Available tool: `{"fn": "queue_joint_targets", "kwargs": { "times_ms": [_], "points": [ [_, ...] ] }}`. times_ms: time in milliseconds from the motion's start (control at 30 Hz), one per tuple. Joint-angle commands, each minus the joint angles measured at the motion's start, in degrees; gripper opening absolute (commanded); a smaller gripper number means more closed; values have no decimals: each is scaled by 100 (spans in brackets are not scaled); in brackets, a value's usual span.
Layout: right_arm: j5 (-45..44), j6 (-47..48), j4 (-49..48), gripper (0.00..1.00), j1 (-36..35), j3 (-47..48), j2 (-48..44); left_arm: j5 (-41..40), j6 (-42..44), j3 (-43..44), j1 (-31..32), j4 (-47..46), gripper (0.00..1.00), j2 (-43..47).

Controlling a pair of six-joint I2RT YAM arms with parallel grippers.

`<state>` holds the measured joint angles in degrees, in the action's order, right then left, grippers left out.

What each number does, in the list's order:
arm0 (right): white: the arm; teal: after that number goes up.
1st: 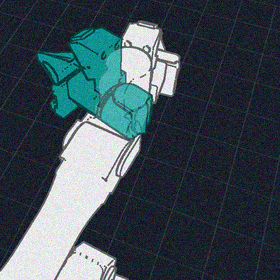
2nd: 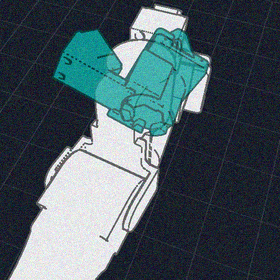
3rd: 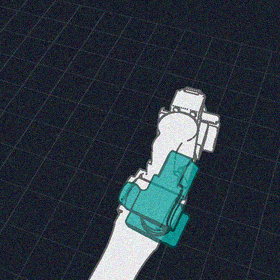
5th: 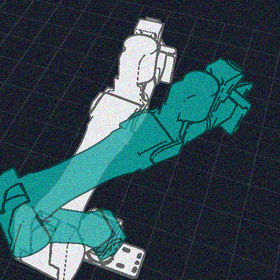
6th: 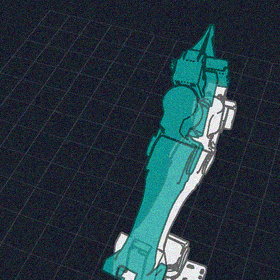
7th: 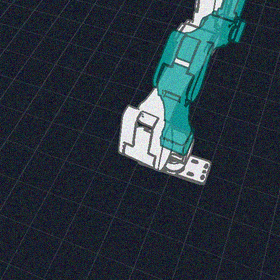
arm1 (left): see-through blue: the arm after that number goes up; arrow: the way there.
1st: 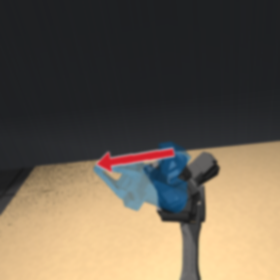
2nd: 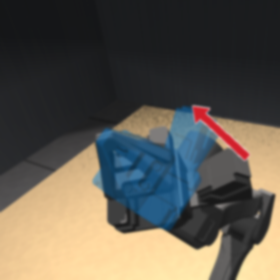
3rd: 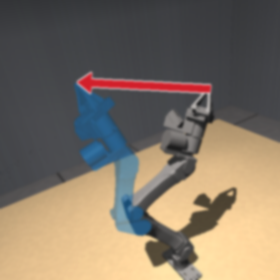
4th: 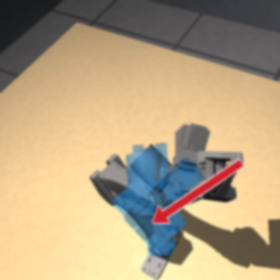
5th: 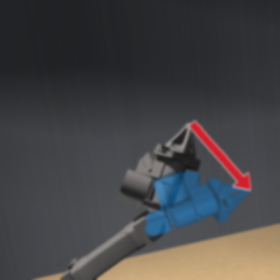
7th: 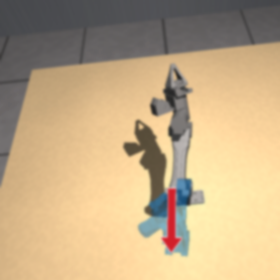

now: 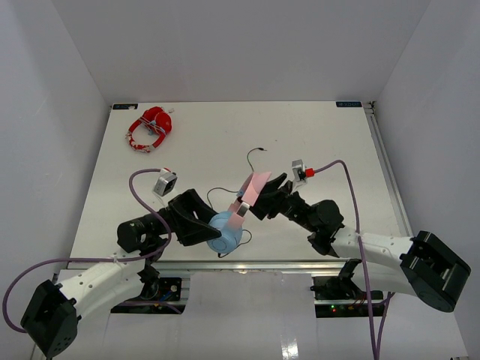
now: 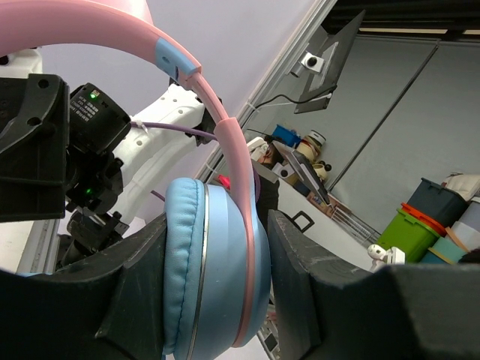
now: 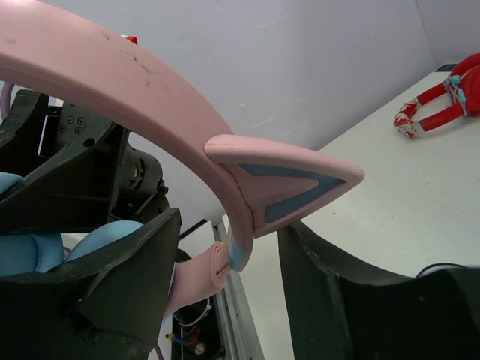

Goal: Wrap the headphones

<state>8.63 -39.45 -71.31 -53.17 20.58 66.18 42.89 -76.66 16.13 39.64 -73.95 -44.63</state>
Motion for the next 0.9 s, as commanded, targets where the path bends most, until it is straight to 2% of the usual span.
{"fn": "queue_joint_targets", "kwargs": {
  "times_ms": [0,67,133,200,233,300,333,400,467,500,633,733,867],
  "points": [
    [-116,-173,-1429,54,-141,126,189,-351,116,-118,74,-1551,0,-120],
    [-160,-198,-1538,48,-174,107,277,-357,109,-140,79,-1645,0,-194],
    [-238,-204,-1665,37,-185,52,308,-351,90,-154,87,-1726,0,-247],
    [-299,-176,-1702,15,-192,27,296,-348,65,-173,87,-1754,0,-276],
    [-332,-169,-1670,8,-186,1,283,-335,72,-180,87,-1754,0,-282],
    [-411,-114,-1693,8,-185,-80,236,-267,79,-176,87,-1650,2,-286],
    [-461,-75,-1693,8,-185,-141,197,-217,74,-159,87,-1595,10,-297],
    [-568,42,-1671,8,-190,-313,63,-136,33,-123,87,-1561,59,-357],
    [-701,205,-1569,8,-188,-435,-153,-4,-6,-112,87,-1493,77,-384],
    [-757,291,-1460,8,-183,-493,-293,46,10,-110,87,-1407,82,-375],
    [-1104,598,-570,8,-168,-590,-903,80,297,-116,87,-742,92,-198],
    [-1417,842,336,8,-133,-616,-1440,26,1001,56,79,513,96,174],
    [-2023,1174,1935,8,-63,-435,-2117,-770,2019,318,74,2598,98,858]
  ]
}}
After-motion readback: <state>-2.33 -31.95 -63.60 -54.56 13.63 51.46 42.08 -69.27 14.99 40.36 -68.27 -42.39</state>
